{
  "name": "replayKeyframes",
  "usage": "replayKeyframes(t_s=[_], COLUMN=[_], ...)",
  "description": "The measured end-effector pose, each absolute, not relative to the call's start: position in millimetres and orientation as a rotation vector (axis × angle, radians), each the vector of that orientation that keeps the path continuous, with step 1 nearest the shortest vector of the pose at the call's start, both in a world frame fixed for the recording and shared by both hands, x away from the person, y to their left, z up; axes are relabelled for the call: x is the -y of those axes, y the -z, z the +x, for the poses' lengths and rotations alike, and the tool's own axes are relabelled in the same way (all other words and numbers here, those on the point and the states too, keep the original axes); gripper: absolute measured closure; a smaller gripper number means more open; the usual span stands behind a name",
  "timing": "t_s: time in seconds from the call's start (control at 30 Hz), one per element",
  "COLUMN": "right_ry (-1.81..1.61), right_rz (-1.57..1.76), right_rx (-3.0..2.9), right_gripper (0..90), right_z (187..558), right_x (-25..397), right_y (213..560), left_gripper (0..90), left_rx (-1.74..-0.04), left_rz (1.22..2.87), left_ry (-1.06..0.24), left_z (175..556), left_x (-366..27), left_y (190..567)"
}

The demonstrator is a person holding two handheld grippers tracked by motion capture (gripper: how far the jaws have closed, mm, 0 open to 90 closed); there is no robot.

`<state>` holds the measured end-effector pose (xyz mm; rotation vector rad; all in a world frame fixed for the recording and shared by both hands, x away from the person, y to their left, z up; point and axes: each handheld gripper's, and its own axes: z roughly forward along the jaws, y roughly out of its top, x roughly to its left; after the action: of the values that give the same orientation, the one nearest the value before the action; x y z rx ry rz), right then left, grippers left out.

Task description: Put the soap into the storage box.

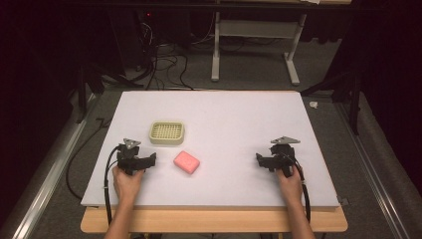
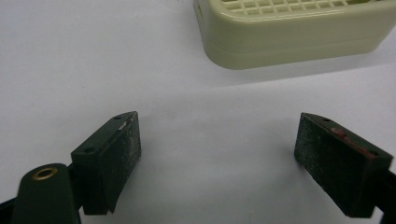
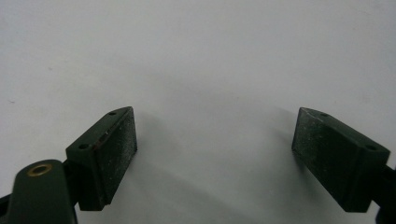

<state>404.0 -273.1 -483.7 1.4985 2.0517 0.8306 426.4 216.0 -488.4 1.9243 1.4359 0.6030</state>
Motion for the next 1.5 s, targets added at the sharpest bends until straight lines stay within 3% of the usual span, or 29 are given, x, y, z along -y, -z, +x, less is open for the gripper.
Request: replayKeyframes(t_s=[0.87,1.5], right_ry=[-0.831,-0.830], right_rz=[1.499,1.498], right_rx=[-2.052,-2.052], right_gripper=[14.5,14.5], right_z=[404,404], right_x=[273,273], right_y=[484,484], left_gripper=[11.1,8.1], left_rx=[-1.304,-1.132], left_rz=[1.876,1.961], left_ry=[-0.520,-0.444], left_z=[396,382], left_x=[-216,-175], left_y=[465,459])
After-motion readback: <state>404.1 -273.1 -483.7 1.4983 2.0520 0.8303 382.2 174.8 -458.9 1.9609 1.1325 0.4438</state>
